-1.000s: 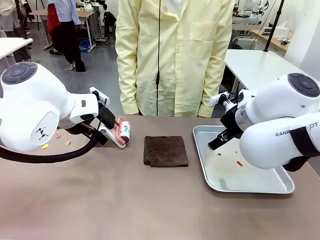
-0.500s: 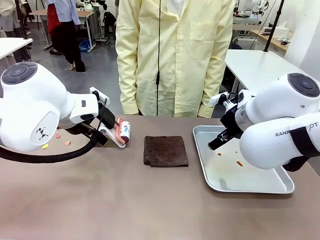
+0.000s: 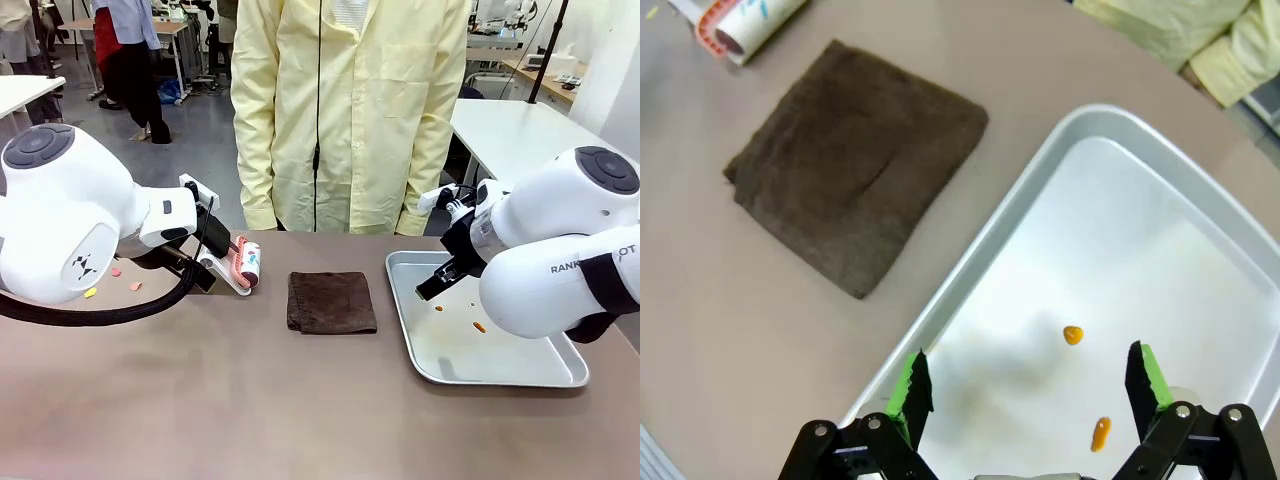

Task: Clean the surface of the table.
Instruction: Hold the Lint Roller with your left hand and the towel with your right hand.

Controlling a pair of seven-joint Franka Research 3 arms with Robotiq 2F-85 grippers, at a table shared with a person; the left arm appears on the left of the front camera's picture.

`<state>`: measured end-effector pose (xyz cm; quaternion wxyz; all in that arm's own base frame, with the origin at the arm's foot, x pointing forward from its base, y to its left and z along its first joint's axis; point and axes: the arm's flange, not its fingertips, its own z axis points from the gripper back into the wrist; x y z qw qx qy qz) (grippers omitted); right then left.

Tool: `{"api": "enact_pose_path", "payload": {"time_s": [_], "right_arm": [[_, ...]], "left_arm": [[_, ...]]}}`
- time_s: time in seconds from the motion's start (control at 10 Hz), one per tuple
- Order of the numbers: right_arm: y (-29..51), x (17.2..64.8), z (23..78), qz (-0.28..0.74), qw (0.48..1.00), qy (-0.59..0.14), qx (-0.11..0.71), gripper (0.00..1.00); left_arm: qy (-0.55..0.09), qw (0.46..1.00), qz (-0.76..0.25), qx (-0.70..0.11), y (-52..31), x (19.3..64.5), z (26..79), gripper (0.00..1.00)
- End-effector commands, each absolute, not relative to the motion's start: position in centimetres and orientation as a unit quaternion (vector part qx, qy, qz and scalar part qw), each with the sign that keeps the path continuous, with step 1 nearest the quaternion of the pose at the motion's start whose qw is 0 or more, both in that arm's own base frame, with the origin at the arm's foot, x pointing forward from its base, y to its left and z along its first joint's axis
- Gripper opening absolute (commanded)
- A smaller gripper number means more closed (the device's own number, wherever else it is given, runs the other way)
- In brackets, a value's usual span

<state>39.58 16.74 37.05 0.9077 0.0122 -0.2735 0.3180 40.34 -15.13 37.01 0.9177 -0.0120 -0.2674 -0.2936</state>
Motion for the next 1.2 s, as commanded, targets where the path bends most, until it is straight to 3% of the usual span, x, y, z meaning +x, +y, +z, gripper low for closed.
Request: {"api": "enact_pose_path", "payload": {"time_s": [0.0, 0.2, 0.4, 0.7, 1.1], "right_arm": [[16.7, 39.6, 37.0, 0.318, 0.908, -0.274, 0.012, 1.00], [15.7, 37.8, 38.7, 0.327, 0.924, -0.192, 0.043, 1.00], [14.1, 35.8, 42.6, 0.219, 0.960, -0.139, 0.103, 1.00], [8.2, 32.9, 47.3, 0.104, 0.932, -0.102, 0.331, 1.00], [-3.1, 29.1, 45.4, -0.030, 0.842, -0.117, 0.525, 1.00]], "left_arm": [[-0.267, 0.918, -0.294, -0.012, -15.1, 40.3, 37.0, 1.00], [-0.206, 0.936, -0.280, -0.050, -15.0, 38.8, 39.0, 1.00], [-0.117, 0.957, -0.233, -0.126, -14.8, 36.4, 42.6, 1.00], [-0.080, 0.920, -0.182, -0.339, -10.0, 34.1, 46.6, 1.00], [-0.179, 0.840, 0.054, -0.509, 6.6, 30.7, 46.1, 1.00]]}}
